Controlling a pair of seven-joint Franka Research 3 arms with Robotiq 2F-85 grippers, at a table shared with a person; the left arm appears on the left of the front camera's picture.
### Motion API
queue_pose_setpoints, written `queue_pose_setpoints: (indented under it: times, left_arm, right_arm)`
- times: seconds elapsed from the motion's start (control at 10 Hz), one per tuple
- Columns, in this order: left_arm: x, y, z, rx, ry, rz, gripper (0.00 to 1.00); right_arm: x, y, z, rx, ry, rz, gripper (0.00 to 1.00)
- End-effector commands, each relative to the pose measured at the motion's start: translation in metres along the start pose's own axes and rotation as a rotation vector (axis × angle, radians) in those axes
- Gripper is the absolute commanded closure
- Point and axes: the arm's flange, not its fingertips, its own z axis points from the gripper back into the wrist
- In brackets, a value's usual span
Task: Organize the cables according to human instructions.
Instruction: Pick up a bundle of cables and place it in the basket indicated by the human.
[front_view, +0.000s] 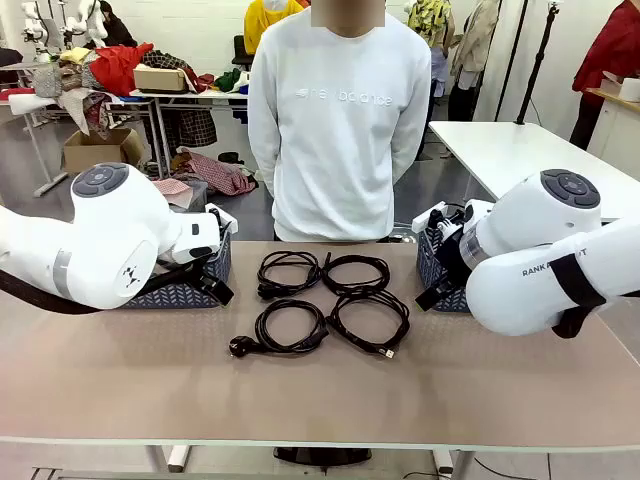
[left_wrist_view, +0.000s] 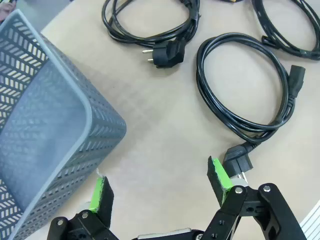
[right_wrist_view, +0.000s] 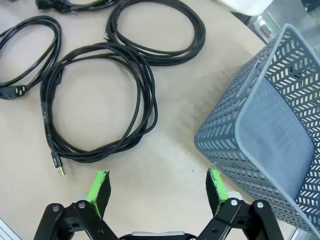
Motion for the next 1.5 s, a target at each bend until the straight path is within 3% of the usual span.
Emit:
queue_pose_setpoints:
  times: [0.0,0.9,1.4]
  left_arm:
    - [0.000,0.000,0.000,0.000,-0.001,0.000,0.00]
    - [0.000,-0.001,0.000,-0.001,0.000,-0.002,0.00]
    - [0.002,0.016,0.056,-0.064,-0.076,-0.075,0.00]
  right_arm:
    - [0.000,0.000,0.000,0.000,0.000,0.000,0.00]
    - [0.000,0.000,0.000,0.000,0.000,0.000,0.00]
    - [-0.006,-0.027,0.049,0.169,-0.091,0.061,0.00]
